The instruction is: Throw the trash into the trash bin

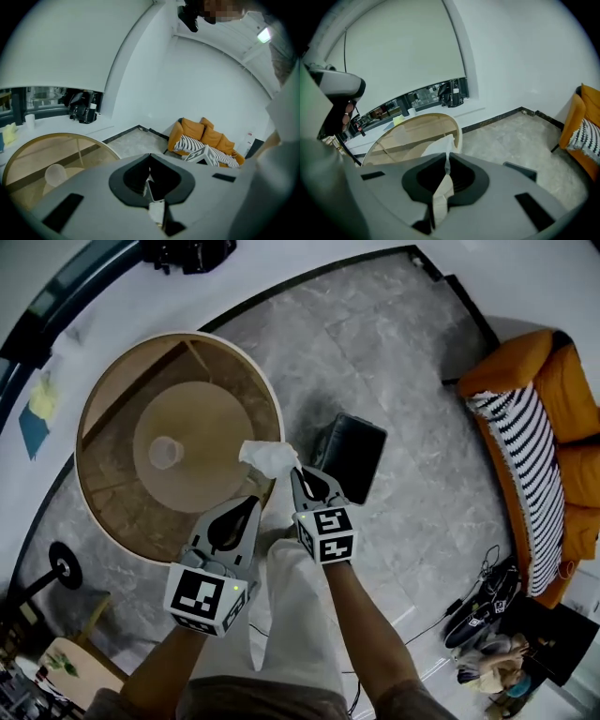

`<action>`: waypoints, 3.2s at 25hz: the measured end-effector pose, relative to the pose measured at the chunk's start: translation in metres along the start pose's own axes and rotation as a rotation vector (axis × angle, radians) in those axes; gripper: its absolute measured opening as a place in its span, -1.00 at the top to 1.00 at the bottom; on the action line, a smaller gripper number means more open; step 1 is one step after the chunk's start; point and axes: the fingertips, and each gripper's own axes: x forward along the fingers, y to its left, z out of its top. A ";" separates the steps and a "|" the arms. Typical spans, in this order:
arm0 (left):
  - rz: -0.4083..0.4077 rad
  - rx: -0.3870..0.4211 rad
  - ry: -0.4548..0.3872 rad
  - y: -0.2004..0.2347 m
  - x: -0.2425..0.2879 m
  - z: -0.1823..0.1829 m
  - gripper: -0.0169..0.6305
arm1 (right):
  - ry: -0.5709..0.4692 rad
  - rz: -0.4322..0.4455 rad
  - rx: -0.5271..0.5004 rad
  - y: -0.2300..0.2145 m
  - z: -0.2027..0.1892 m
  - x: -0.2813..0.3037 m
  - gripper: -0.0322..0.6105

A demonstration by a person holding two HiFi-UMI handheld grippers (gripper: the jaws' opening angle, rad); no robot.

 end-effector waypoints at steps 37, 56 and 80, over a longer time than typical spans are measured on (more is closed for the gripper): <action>-0.157 0.073 0.185 -0.106 0.146 -0.044 0.89 | 0.154 -0.216 0.240 -0.184 -0.158 -0.049 0.81; -0.151 0.054 0.189 -0.087 0.153 -0.034 0.89 | 0.162 -0.240 0.247 -0.192 -0.148 -0.034 0.41; -0.027 -0.019 0.083 -0.025 0.084 -0.001 0.89 | 0.081 -0.139 0.128 -0.121 -0.059 0.000 0.84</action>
